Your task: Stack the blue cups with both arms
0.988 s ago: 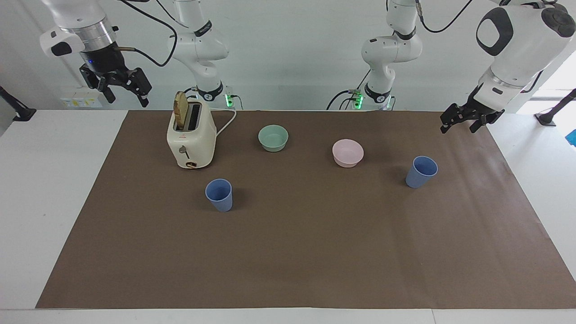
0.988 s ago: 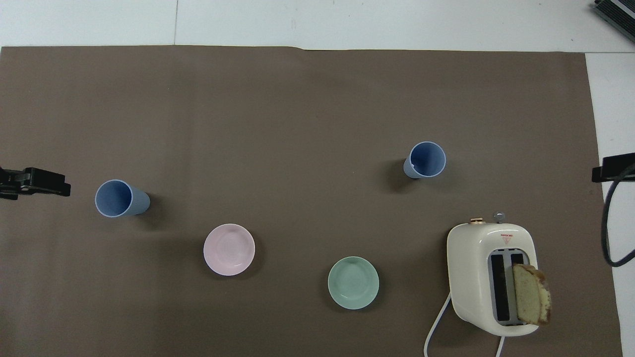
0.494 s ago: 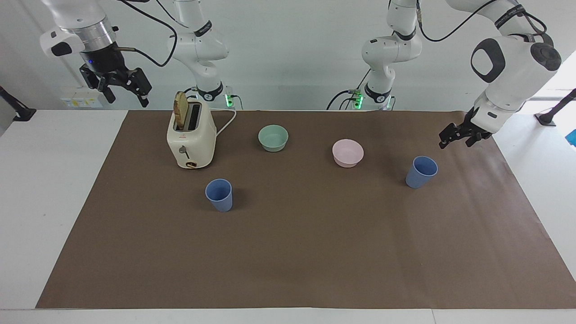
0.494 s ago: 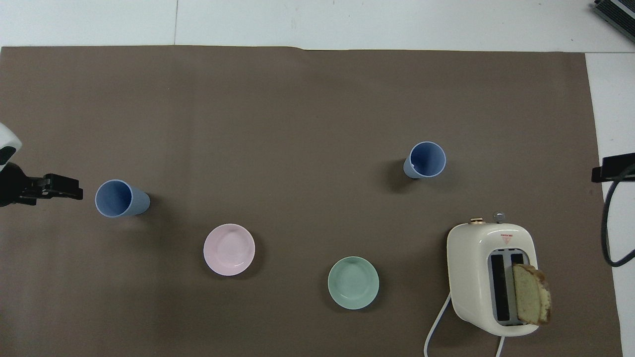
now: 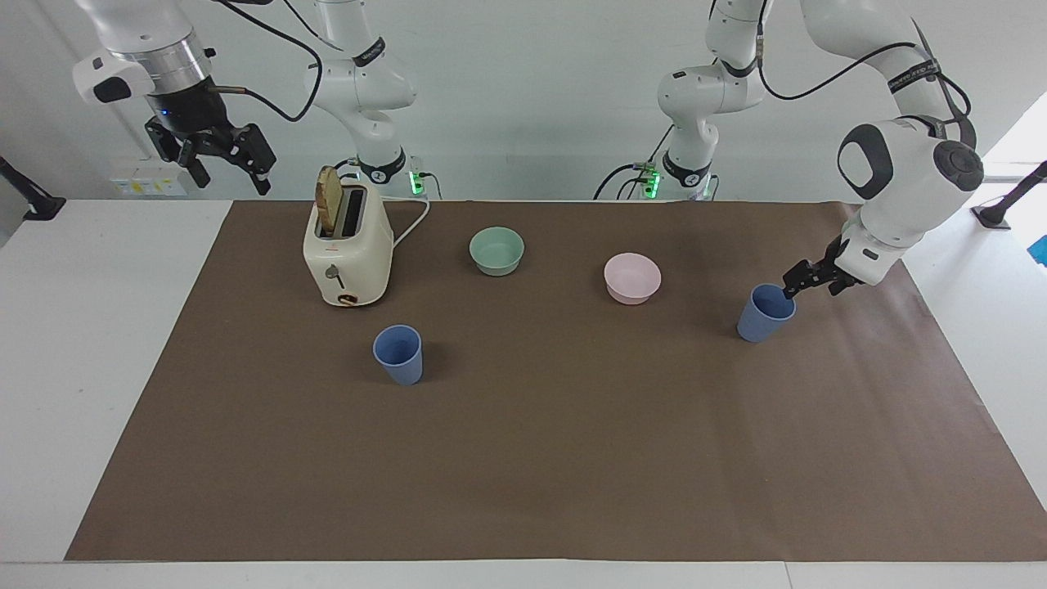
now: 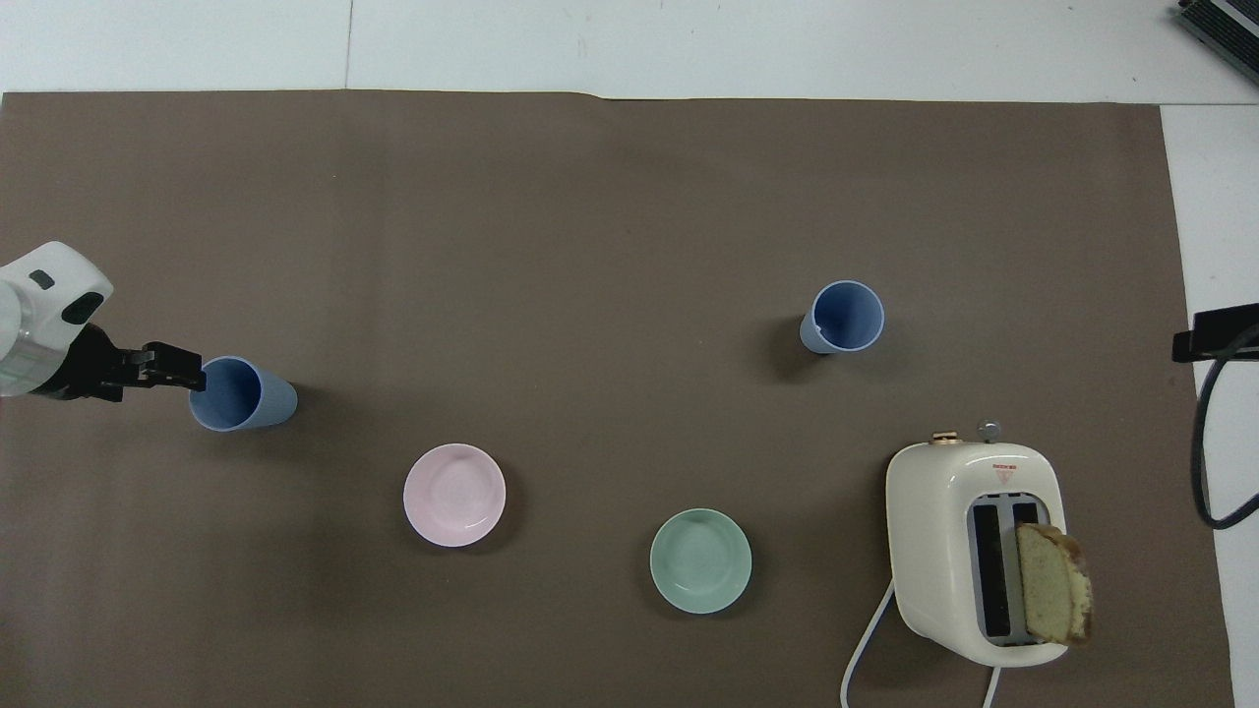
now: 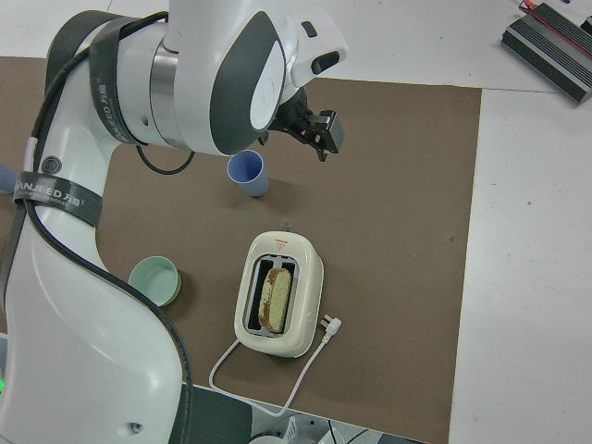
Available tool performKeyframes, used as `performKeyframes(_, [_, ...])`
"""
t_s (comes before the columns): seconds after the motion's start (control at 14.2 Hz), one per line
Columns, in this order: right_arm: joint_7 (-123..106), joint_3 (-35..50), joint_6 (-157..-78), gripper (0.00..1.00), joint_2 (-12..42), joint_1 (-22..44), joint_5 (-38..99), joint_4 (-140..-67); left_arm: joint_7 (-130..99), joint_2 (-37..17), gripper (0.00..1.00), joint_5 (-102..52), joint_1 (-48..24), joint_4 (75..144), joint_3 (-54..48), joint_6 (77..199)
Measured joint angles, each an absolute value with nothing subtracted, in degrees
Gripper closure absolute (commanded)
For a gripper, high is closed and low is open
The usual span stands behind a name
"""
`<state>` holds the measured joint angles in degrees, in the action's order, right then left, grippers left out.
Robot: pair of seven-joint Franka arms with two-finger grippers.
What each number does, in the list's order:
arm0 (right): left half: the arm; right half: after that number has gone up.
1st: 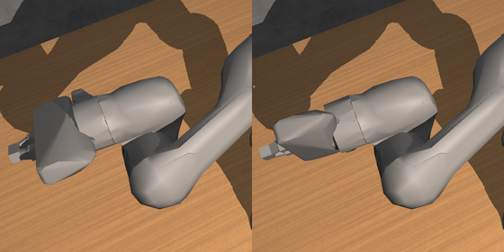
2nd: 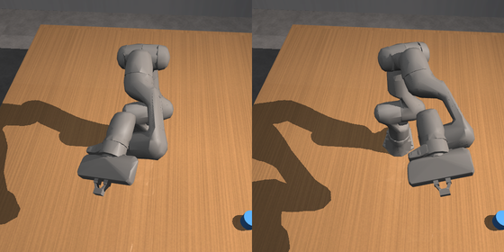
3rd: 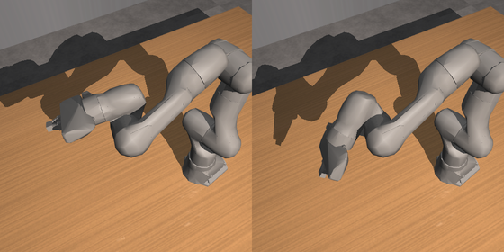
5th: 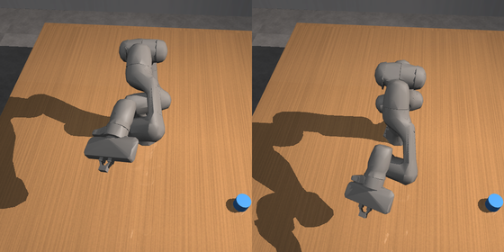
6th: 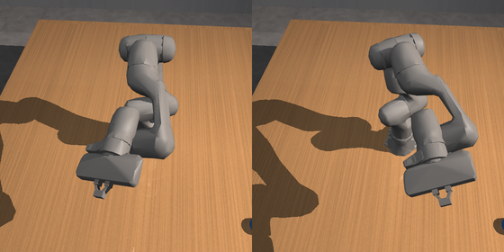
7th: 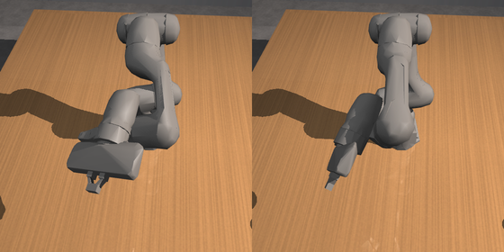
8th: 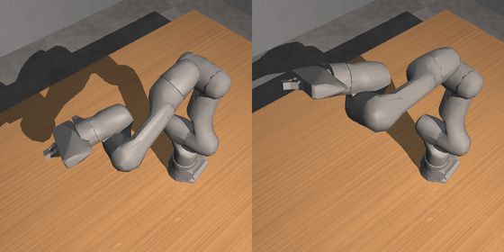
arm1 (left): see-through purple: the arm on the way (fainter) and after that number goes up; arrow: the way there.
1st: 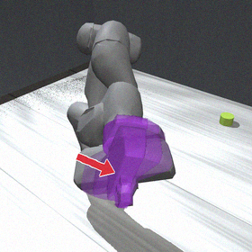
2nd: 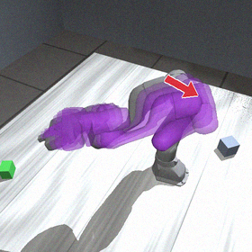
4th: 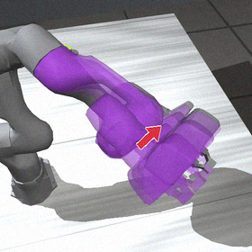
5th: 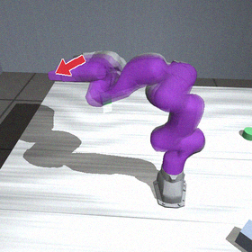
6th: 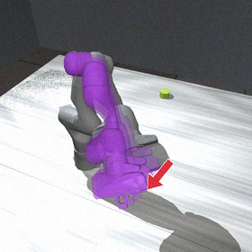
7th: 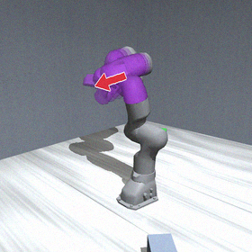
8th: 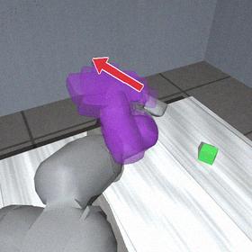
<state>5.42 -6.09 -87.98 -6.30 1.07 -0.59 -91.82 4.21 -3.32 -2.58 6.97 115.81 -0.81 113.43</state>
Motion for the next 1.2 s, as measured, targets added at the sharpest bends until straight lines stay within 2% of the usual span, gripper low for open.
performKeyframes(0.64, [5.42,-6.09,-87.98,0.00,-6.30,1.06,-0.59,-92.61,4.21,-6.47,0.01,-2.58,6.89,116.50,-1.31,117.48])
performKeyframes(0.99, [5.42,-6.09,-87.98,0.00,-6.30,1.05,-0.59,-92.69,4.11,-6.47,0.79,-2.58,6.36,117.16,-1.48,117.49])
performKeyframes(1.13, [5.42,-6.10,-87.98,0.00,-6.30,1.05,-0.59,-92.73,3.74,-6.47,0.99,-2.58,6.20,117.29,-1.57,117.49])
performKeyframes(1.2, [5.42,-6.13,-87.98,0.00,-6.30,1.04,-0.59,-92.73,3.68,-6.47,1.00,-2.58,6.18,117.30,-1.62,117.49])
